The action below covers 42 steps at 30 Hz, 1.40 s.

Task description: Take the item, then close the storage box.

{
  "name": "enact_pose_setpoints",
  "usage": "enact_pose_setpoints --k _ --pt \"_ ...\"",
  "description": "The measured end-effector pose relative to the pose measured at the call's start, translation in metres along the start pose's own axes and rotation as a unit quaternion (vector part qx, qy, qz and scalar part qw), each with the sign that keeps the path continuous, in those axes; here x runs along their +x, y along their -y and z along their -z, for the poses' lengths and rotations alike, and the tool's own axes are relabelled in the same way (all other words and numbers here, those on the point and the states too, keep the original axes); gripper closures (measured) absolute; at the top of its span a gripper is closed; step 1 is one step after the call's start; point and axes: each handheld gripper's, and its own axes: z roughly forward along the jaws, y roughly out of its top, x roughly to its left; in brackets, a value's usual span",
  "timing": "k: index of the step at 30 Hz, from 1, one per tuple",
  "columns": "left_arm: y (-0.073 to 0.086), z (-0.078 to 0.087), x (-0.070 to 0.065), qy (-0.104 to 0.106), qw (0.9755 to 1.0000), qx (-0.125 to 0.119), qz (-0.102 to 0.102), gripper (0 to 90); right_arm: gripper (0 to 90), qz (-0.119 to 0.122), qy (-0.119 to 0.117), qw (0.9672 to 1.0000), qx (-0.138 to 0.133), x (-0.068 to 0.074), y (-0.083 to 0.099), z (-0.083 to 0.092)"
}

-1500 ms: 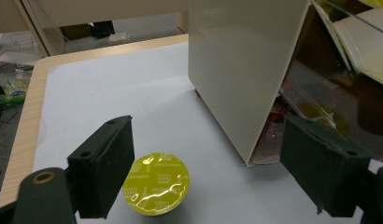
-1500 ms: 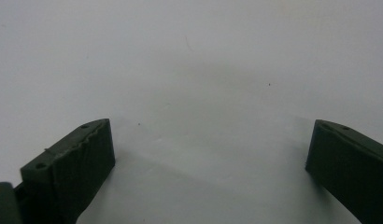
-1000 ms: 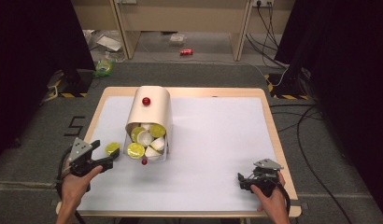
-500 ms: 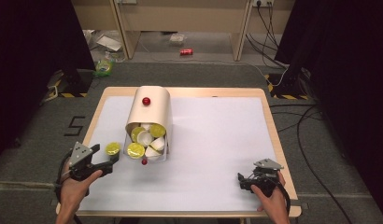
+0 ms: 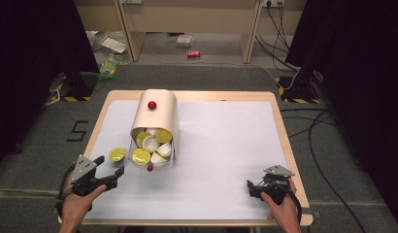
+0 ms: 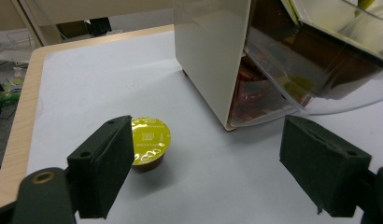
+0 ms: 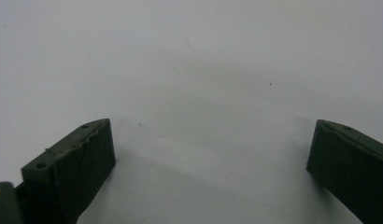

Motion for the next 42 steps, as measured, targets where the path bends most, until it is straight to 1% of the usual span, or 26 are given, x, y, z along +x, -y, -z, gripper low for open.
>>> enact_pose_setpoints --k 9,16,25,30,35,40,42 --pt "0.004 0.003 -0.003 0.008 1.0 -0.002 0.0 16.8 1.3 -0.001 0.001 1.0 0.0 0.0 0.0 0.0" --pt "0.004 0.006 -0.01 0.014 0.9999 -0.004 -0.008 16.6 1.1 0.0 0.0 1.0 0.0 0.0 0.0 0.0" --pt "-0.003 0.014 -0.013 0.013 0.9996 -0.017 -0.017 16.3 1.1 0.0 0.0 1.0 0.001 0.0 0.0 0.0" --pt "-0.004 0.013 -0.016 0.016 0.9995 -0.021 -0.018 16.3 1.2 0.0 0.001 1.0 0.0 0.0 0.0 0.0" --pt "-0.003 0.01 -0.019 0.019 0.9995 -0.018 -0.02 16.3 1.4 0.002 0.003 1.0 -0.002 0.001 0.0 0.0" --pt "-0.005 0.006 -0.019 0.024 0.9994 -0.018 -0.02 16.3 1.2 0.0 0.002 1.0 0.0 0.0 0.0 0.0" --pt "-0.006 0.004 -0.019 0.022 0.9995 -0.016 -0.019 16.3 1.2 0.0 0.001 1.0 0.0 0.0 0.0 0.0"
